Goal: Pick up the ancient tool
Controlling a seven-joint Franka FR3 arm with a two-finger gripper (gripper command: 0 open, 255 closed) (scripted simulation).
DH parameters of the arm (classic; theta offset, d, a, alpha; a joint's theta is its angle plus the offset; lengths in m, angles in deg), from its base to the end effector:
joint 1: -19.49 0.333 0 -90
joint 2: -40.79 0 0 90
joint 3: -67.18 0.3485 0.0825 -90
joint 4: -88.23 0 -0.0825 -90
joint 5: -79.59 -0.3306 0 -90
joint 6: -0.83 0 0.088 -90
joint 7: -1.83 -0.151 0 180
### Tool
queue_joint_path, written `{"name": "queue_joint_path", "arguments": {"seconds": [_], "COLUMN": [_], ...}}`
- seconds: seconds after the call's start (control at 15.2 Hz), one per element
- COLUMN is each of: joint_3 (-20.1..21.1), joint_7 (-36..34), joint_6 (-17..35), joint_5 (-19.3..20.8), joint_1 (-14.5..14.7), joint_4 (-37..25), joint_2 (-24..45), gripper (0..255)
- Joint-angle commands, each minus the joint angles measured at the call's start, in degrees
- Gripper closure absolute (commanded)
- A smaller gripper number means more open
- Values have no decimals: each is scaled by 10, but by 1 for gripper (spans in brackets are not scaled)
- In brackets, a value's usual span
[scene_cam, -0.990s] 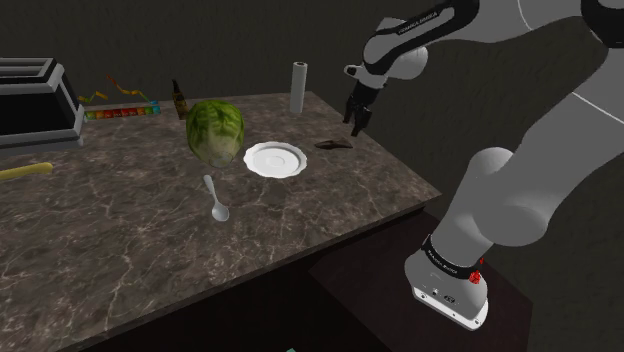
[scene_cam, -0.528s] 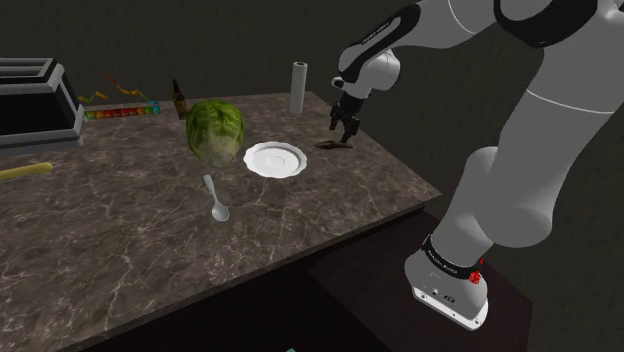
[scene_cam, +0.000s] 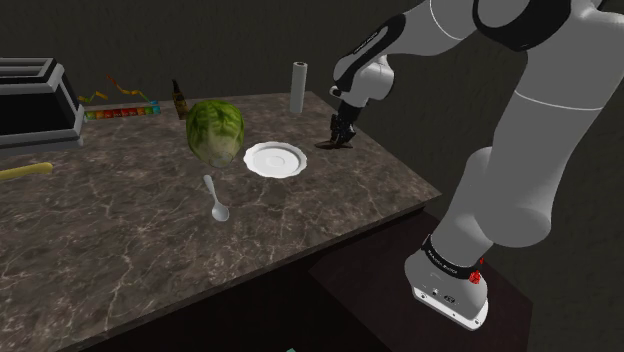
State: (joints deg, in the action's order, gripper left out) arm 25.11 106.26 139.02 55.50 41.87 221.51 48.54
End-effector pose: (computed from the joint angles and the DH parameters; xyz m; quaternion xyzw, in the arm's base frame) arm 0.4611 -0.1482 0.3243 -0.8308 -0.5487 -0.0825 0.0442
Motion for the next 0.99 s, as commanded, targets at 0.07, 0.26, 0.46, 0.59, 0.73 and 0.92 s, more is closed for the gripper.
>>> {"name": "queue_joint_path", "arguments": {"seconds": [0.07,0.26,0.46,0.59,0.73,0.92], "joint_3": [0,1,0,-5,-9,-13], "joint_7": [2,2,0,-16,-32,-54], "joint_6": [0,1,1,-10,-21,-38], "joint_5": [-2,-2,0,20,40,68], "joint_1": [-1,-1,0,4,7,10], "joint_4": [0,-1,1,-1,-4,-9], "joint_2": [2,2,-1,-16,-31,-53], "gripper": [255,255,255,255,255,255]}}
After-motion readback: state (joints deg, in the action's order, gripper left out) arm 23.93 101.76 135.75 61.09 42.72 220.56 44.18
